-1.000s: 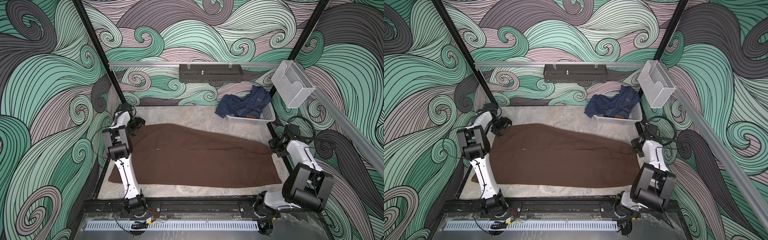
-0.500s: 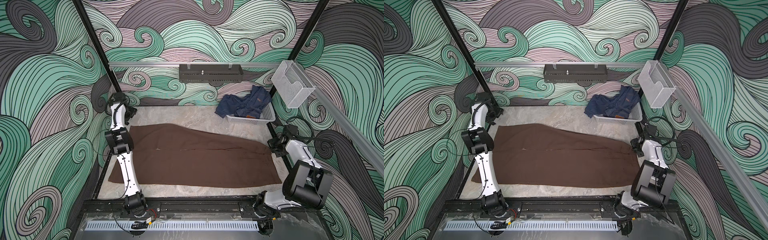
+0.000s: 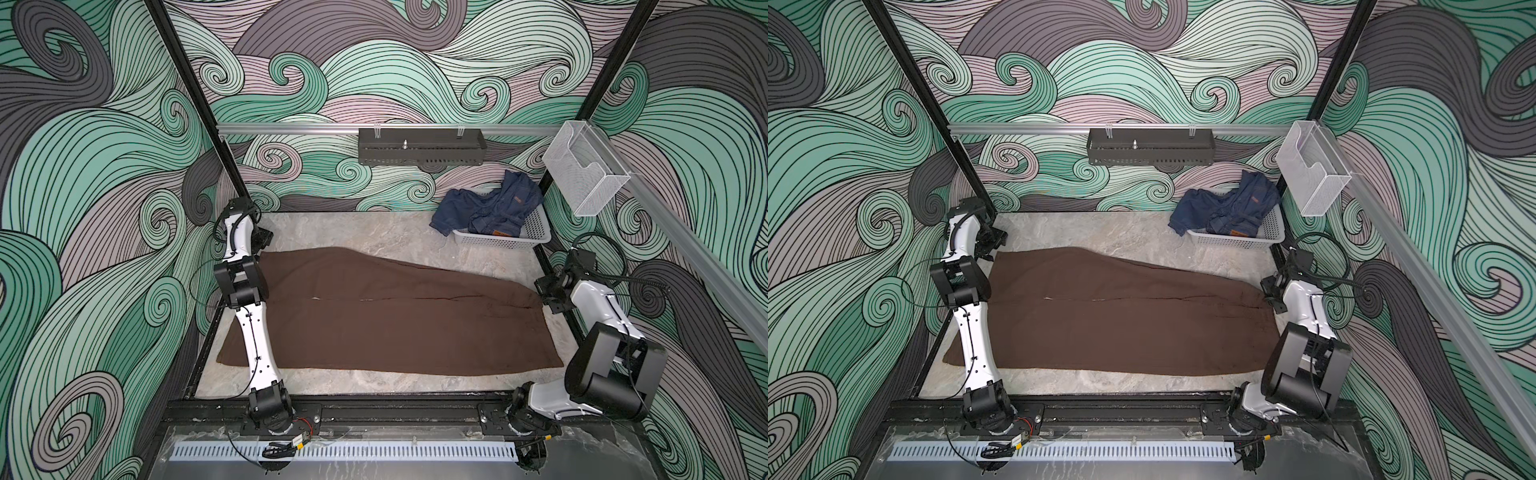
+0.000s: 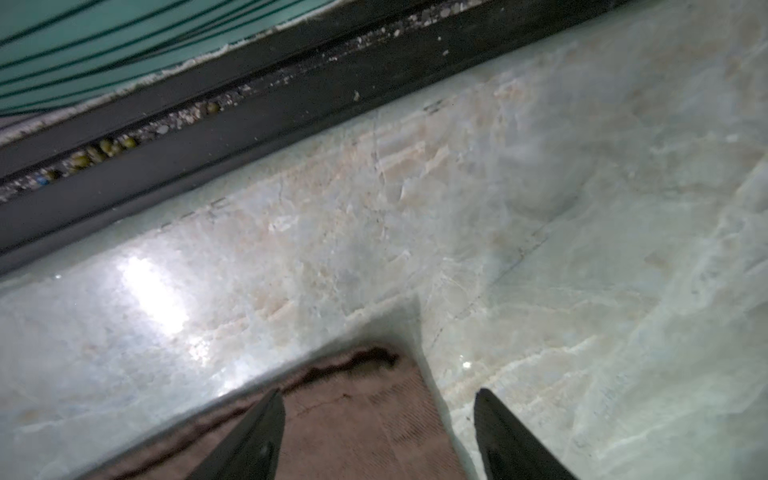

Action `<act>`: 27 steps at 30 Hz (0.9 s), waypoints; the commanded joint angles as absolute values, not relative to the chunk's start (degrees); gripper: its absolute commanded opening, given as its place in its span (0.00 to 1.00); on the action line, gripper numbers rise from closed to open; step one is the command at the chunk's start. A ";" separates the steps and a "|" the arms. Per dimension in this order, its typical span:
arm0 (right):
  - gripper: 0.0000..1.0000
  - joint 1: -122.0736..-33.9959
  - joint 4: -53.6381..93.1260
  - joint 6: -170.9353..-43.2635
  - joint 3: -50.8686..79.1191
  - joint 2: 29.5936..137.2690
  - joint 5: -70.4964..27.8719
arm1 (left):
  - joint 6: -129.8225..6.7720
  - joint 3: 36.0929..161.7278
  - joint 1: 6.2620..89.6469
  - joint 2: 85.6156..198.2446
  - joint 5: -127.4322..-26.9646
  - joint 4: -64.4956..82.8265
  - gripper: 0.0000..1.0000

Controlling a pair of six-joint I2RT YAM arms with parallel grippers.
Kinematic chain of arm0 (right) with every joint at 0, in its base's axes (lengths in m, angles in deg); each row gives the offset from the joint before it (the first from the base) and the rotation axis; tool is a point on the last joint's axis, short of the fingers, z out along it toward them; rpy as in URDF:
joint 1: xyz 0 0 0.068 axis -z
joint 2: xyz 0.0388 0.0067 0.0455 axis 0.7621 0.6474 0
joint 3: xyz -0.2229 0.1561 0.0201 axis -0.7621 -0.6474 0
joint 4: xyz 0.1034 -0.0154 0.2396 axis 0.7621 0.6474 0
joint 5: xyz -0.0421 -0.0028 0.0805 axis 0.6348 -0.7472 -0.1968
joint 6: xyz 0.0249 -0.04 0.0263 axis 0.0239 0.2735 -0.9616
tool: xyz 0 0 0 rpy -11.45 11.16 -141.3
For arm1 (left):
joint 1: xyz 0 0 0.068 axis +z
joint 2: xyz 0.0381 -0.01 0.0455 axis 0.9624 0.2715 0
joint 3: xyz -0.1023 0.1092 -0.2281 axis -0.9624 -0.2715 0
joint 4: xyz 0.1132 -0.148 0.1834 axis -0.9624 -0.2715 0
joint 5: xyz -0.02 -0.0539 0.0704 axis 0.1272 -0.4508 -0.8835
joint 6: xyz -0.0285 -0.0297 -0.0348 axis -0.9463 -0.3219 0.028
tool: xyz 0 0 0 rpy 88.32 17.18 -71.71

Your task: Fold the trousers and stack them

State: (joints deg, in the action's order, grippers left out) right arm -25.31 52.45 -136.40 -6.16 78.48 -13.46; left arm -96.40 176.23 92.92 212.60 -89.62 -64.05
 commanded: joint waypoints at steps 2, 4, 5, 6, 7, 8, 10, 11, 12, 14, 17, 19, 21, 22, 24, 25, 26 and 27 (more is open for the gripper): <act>0.00 -25.57 51.67 -136.68 -6.90 78.14 -13.85 | -95.25 178.08 92.54 214.56 -93.03 -66.72 0.64; 0.00 -25.57 51.40 -136.65 -7.14 78.07 -13.91 | -94.64 178.09 92.09 214.82 -93.17 -66.43 0.56; 0.00 -25.59 51.36 -136.64 -7.24 78.07 -13.89 | -94.14 178.16 91.87 214.89 -93.24 -66.18 0.52; 0.00 -25.59 51.37 -136.68 -7.29 78.07 -13.84 | -93.73 178.25 91.67 215.13 -93.46 -66.16 0.46; 0.00 -25.57 51.37 -136.60 -7.24 77.98 -13.83 | -93.41 178.17 91.42 215.18 -93.72 -66.35 0.43; 0.00 -25.57 51.27 -136.60 -7.38 77.98 -13.81 | -93.19 178.17 91.26 215.33 -93.82 -66.42 0.40; 0.00 -25.57 51.26 -136.60 -7.41 77.99 -13.73 | -92.93 178.19 91.03 215.53 -93.85 -66.81 0.36; 0.00 -25.62 51.27 -136.60 -7.40 77.98 -13.81 | -92.82 178.22 91.03 215.47 -93.95 -66.78 0.33; 0.00 -25.58 51.29 -136.60 -7.40 77.94 -13.74 | -92.76 178.20 91.03 215.38 -94.02 -66.77 0.30; 0.00 -25.57 51.11 -136.54 -7.57 77.82 -13.79 | -92.65 178.25 90.94 214.94 -94.36 -66.64 0.23; 0.00 -25.58 50.77 -136.76 -7.85 77.88 -13.83 | -92.71 178.34 90.94 214.05 -94.71 -66.08 0.09; 0.00 -25.57 50.82 -136.77 -7.80 78.12 -14.00 | -93.06 178.66 90.96 213.06 -94.91 -65.63 0.00; 0.00 -25.59 50.98 -136.90 -7.54 78.08 -13.87 | -93.30 178.70 90.98 211.54 -95.05 -64.60 0.00; 0.00 -25.58 51.11 -136.95 -7.32 78.03 -13.72 | -93.42 178.72 91.01 210.52 -95.17 -63.74 0.00; 0.00 -25.51 51.60 -137.12 -6.39 77.89 -13.63 | -93.52 178.70 91.29 208.19 -95.01 -61.67 0.00; 0.00 -25.40 52.13 -137.28 -5.67 77.82 -13.57 | -93.52 178.57 91.55 206.91 -94.77 -60.33 0.00; 0.00 -25.36 52.62 -137.51 -4.84 77.79 -13.59 | -93.50 178.45 91.82 205.71 -94.53 -59.15 0.00; 0.00 -25.23 53.26 -137.84 -3.73 77.72 -13.85 | -93.16 178.35 92.12 204.47 -94.27 -57.52 0.00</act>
State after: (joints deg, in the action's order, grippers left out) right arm -25.31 51.69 -136.77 -6.62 78.48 -13.87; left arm -92.97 176.44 91.39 212.32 -93.51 -61.84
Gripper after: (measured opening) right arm 0.061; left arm 0.062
